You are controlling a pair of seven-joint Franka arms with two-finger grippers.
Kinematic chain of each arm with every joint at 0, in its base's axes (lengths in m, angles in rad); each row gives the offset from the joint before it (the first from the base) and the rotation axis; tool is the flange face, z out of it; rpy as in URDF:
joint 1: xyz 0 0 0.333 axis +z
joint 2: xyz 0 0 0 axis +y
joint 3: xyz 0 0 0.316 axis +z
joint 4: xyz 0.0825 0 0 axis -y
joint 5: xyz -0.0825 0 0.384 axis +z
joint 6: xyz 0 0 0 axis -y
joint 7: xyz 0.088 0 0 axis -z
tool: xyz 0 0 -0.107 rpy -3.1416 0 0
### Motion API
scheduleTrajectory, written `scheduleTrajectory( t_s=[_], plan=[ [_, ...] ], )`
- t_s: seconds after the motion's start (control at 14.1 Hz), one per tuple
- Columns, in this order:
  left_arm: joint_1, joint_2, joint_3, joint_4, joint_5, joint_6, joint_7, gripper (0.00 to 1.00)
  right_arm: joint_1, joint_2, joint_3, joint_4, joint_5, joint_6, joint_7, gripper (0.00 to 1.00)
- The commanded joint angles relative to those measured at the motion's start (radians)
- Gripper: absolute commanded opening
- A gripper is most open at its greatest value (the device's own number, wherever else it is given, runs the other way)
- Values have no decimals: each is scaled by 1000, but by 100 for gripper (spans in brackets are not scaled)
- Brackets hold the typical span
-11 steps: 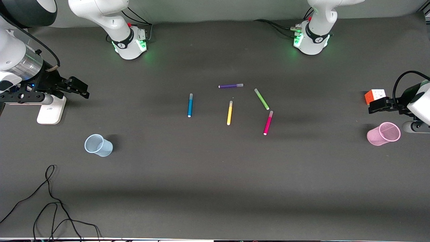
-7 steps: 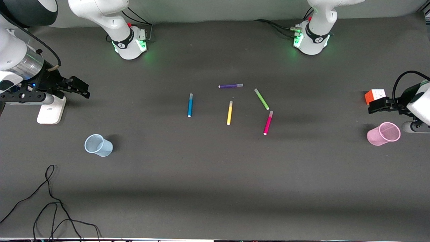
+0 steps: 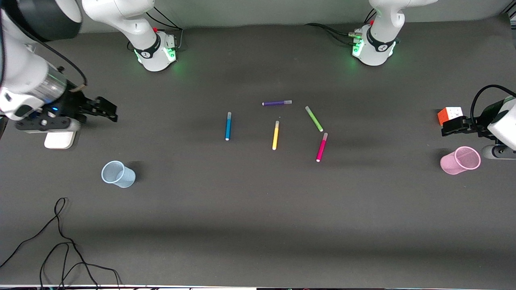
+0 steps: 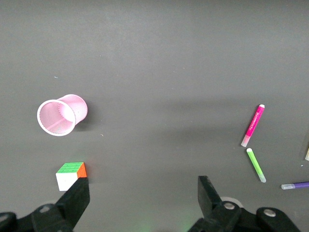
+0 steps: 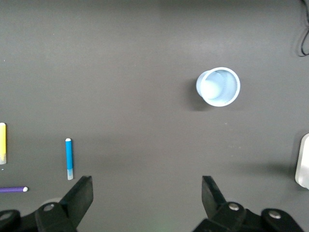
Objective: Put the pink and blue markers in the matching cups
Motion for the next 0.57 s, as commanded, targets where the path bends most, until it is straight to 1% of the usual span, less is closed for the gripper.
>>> scheduleTrajectory(
  t_s=[0.0, 0.14, 0.21, 0.35, 0.5],
  plan=[
    [0, 1, 0, 13, 0, -18, -11, 100, 56, 42, 0, 46, -6, -20, 58, 100],
    [0, 1, 0, 12, 0, -23, -11, 100, 88, 71, 0, 58, 1, -22, 61, 100],
    [-1, 1, 0, 12, 0, -24, -10, 100, 104, 97, 0, 80, 23, -23, 73, 100],
    [-10, 0, 0, 13, 0, -26, -17, 100, 120, 172, 3, 153, 72, -49, 103, 100],
    [-15, 0, -6, 12, 0, -27, -16, 100, 160, 253, 3, 235, 74, -88, 101, 100]
  ],
)
